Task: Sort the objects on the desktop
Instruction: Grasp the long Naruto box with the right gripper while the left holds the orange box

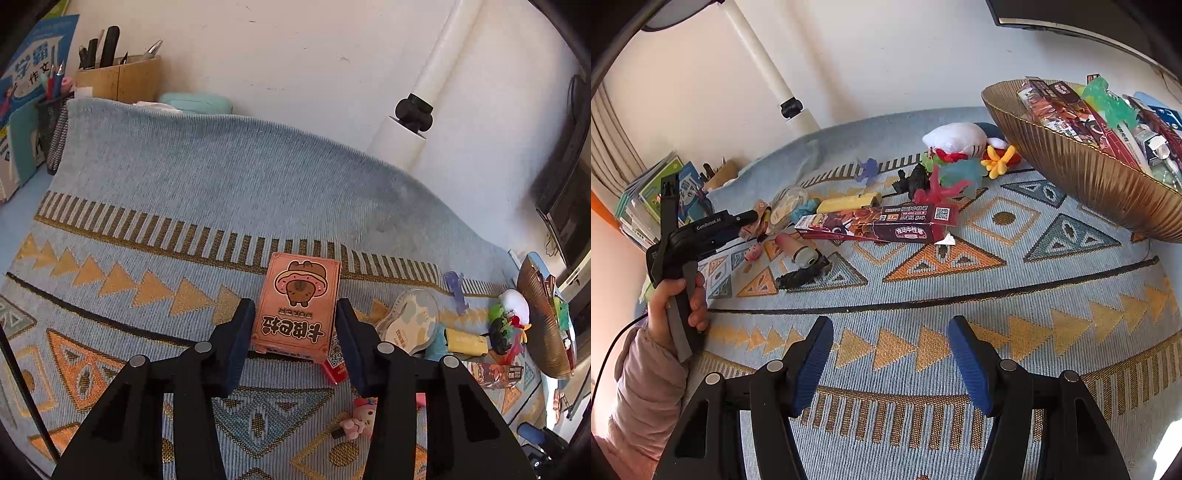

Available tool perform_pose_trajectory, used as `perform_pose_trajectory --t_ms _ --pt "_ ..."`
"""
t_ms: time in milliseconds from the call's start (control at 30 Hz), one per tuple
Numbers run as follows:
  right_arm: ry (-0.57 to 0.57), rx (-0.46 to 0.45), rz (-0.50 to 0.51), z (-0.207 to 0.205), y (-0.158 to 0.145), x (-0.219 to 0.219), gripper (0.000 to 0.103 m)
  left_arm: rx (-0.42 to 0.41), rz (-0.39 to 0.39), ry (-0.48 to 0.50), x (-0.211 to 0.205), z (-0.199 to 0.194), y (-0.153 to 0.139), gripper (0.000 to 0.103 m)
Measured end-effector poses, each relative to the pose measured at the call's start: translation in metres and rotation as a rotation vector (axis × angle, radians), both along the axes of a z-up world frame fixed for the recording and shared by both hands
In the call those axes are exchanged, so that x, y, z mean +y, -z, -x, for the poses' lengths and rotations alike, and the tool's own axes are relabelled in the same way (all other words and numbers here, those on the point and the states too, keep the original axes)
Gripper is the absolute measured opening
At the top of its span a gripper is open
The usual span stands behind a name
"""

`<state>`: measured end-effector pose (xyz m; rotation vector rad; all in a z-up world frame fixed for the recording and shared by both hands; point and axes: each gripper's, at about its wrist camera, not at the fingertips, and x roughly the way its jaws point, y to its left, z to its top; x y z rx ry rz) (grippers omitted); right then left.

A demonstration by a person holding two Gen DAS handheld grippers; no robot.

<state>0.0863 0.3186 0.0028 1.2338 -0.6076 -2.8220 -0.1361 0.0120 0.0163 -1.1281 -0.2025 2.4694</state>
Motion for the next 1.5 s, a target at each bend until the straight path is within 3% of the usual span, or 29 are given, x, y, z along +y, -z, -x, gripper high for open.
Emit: perform_pose_trajectory --t_ms 267,500,667,800,967,1033,1067,1200,1300,1500 --pt "-0.008 0.044 0.008 -0.007 -0.007 0.001 0.063 0.007 -0.007 -0.003 -0.011 -0.069 -0.013 0.039" --pt "-0.221 0.034 0.017 0.039 -0.043 0.003 0.063 -0.005 -0.067 -0.039 -0.034 -0.125 -0.004 0.039" --pt "-0.356 0.000 -0.176 0.087 -0.047 -0.011 0.049 0.002 -0.076 -0.077 -0.041 -0.128 0.003 0.039" --pt "-0.446 -0.058 -0.223 0.114 -0.032 -0.021 0.049 -0.017 -0.136 -0.104 -0.051 -0.128 0.007 0.039" --pt "-0.528 -0.140 -0.338 0.133 -0.018 -0.030 0.048 -0.014 -0.141 -0.113 -0.051 -0.129 0.007 0.039" --pt "-0.535 -0.163 -0.394 0.131 -0.013 -0.034 0.035 -0.020 -0.142 -0.111 -0.051 -0.128 0.008 0.039" --pt "-0.532 -0.156 -0.409 0.127 -0.013 -0.035 0.034 -0.022 -0.142 -0.111 -0.051 -0.127 0.009 0.039" --pt "-0.503 -0.224 -0.353 0.109 -0.014 -0.034 0.028 -0.020 -0.154 -0.113 -0.052 -0.128 0.008 0.039" --pt "-0.463 -0.300 -0.254 0.093 -0.012 -0.026 0.025 -0.021 -0.153 -0.112 -0.052 -0.128 0.008 0.039" --pt "-0.471 -0.205 -0.254 0.079 -0.002 -0.034 0.028 -0.019 -0.149 -0.100 -0.050 -0.127 0.007 0.039"
